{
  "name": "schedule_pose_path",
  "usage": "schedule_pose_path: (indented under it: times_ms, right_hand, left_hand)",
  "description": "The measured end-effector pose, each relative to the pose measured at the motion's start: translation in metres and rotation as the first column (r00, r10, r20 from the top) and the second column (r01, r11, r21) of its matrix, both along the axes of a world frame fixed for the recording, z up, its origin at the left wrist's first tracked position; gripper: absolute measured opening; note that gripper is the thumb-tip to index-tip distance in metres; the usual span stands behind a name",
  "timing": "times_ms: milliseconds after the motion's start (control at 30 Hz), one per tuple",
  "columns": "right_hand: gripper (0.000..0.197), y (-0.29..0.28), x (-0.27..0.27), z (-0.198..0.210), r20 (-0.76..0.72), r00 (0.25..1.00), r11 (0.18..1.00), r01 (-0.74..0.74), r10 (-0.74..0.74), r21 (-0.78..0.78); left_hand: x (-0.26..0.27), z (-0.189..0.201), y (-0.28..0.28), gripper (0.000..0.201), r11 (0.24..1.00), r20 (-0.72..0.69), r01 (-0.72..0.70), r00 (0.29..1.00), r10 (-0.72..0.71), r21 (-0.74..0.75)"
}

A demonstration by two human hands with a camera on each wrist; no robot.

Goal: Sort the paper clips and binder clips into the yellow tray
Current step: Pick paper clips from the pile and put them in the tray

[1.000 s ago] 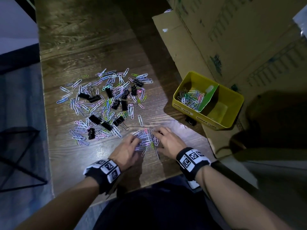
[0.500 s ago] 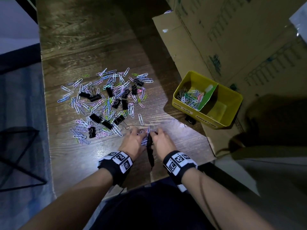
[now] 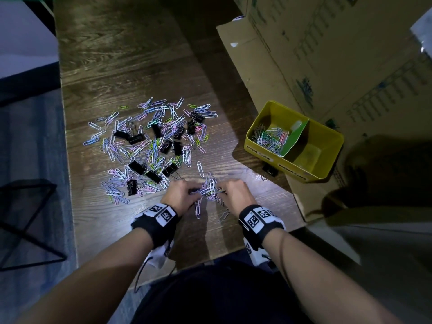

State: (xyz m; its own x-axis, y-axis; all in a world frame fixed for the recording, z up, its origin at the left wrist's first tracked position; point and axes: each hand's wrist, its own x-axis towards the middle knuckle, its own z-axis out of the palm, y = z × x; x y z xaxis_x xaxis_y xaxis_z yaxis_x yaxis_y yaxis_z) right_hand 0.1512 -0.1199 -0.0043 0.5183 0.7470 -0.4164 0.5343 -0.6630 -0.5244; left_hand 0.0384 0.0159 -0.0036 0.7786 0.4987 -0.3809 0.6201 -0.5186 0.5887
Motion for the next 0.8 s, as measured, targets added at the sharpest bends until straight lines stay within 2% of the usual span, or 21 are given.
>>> schedule_pose_path:
  times_ms: [67, 167, 233, 367, 433, 500, 667, 800]
  right_hand:
    - [0.027, -0.001, 0.003, 0.001, -0.037, 0.996, 0.996, 0.085, -0.085, 0.016]
    - [0.022, -0.002, 0.006, -0.001, -0.066, 0.990, 0.991, 0.129, -0.127, 0.028]
    - [0.019, -0.004, 0.007, -0.001, -0.106, 0.982, 0.985, 0.163, -0.157, 0.049]
    - [0.017, -0.007, 0.009, 0.002, -0.221, 0.935, 0.947, 0.305, -0.278, 0.103]
    - [0.017, -0.008, 0.011, 0.008, -0.276, 0.911, 0.928, 0.349, -0.305, 0.127]
    - [0.016, -0.011, 0.012, 0.018, -0.313, 0.894, 0.905, 0.387, -0.321, 0.178]
    - [0.018, -0.015, 0.034, 0.056, -0.521, 0.767, 0.741, 0.585, -0.374, 0.329]
    - [0.021, -0.020, 0.056, 0.081, -0.627, 0.667, 0.526, 0.729, -0.404, 0.438]
  left_hand:
    - [0.001, 0.001, 0.004, 0.023, 0.997, 0.018, -0.050, 0.998, 0.052, -0.064]
    - [0.002, -0.002, 0.008, 0.023, 0.985, 0.005, -0.084, 0.996, 0.086, -0.154]
    - [0.000, -0.005, 0.011, 0.023, 0.955, -0.011, -0.162, 0.986, 0.165, -0.250]
    - [-0.003, -0.005, 0.013, 0.024, 0.804, -0.037, -0.335, 0.930, 0.365, -0.491]
    - [-0.005, 0.002, 0.014, 0.023, 0.726, -0.030, -0.374, 0.898, 0.439, -0.578]
    - [-0.006, 0.011, 0.018, 0.023, 0.678, -0.028, -0.392, 0.877, 0.480, -0.622]
    - [0.019, 0.052, 0.022, 0.021, 0.619, 0.030, -0.352, 0.854, 0.520, -0.702]
    - [0.067, 0.074, 0.017, 0.019, 0.645, 0.117, -0.258, 0.870, 0.478, -0.720]
